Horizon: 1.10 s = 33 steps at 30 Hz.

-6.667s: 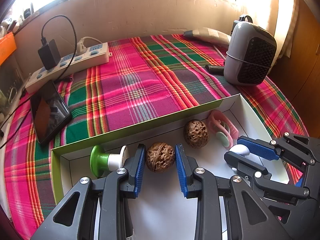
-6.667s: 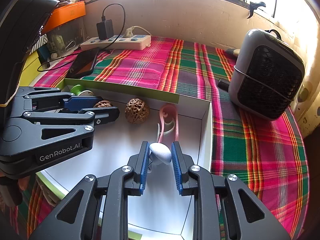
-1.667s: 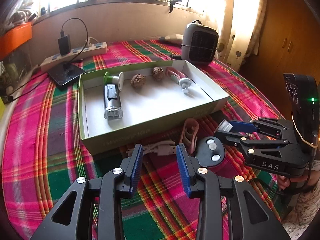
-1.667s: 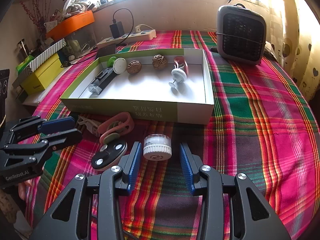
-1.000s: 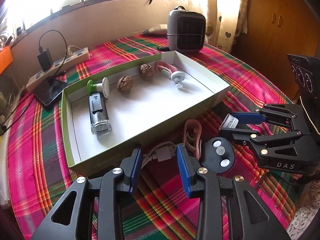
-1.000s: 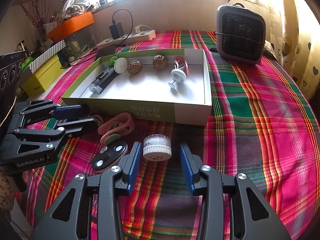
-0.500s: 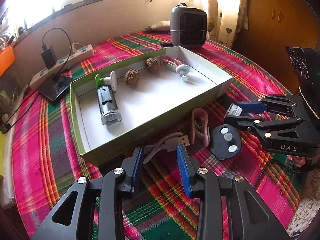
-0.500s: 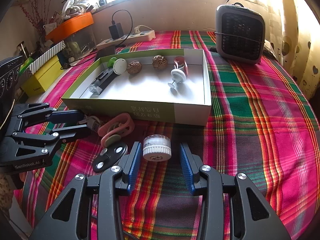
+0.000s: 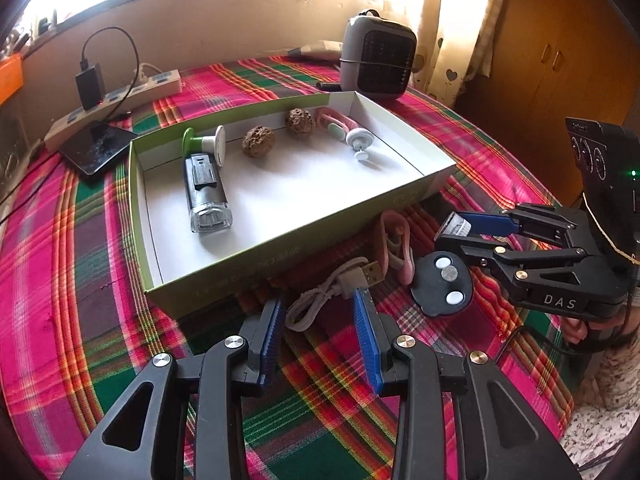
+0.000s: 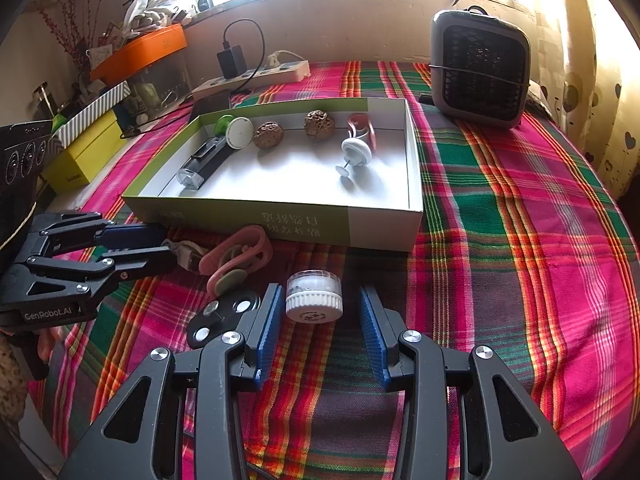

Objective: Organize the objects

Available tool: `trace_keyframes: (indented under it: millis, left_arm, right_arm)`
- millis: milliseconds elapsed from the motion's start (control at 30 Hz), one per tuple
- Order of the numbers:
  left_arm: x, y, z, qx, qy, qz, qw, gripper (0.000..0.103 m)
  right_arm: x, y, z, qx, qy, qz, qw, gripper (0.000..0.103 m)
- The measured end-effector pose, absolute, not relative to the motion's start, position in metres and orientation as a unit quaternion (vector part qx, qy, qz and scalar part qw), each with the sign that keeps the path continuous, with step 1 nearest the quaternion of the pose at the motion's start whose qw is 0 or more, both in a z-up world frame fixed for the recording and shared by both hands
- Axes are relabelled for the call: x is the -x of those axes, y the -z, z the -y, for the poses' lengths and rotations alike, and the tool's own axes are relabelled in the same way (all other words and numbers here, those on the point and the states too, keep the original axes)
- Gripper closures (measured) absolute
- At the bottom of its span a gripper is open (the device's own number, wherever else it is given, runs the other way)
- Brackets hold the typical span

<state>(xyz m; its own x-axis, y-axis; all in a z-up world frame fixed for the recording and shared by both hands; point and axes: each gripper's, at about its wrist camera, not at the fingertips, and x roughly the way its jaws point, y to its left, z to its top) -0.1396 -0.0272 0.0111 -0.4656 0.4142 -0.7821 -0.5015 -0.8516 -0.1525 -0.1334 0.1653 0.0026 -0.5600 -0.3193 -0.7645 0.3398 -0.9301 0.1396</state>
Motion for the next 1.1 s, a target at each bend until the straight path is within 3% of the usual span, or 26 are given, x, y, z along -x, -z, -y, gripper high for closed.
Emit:
trace_keyframes:
  millis: [267, 1100]
  left_arm:
    - [0.117, -0.010, 0.017, 0.447, -0.842, -0.058, 0.298, 0.071]
    - [0.145, -0.007, 0.001, 0.441, -0.875, -0.061, 0.192, 0.075]
  right_arm:
    - [0.133, -0.002, -0.165, -0.430, 0.883, -0.012, 0.186, 0.063]
    - [0.134, -0.002, -0.165, -0.430, 0.884, -0.012, 0.184, 0.063]
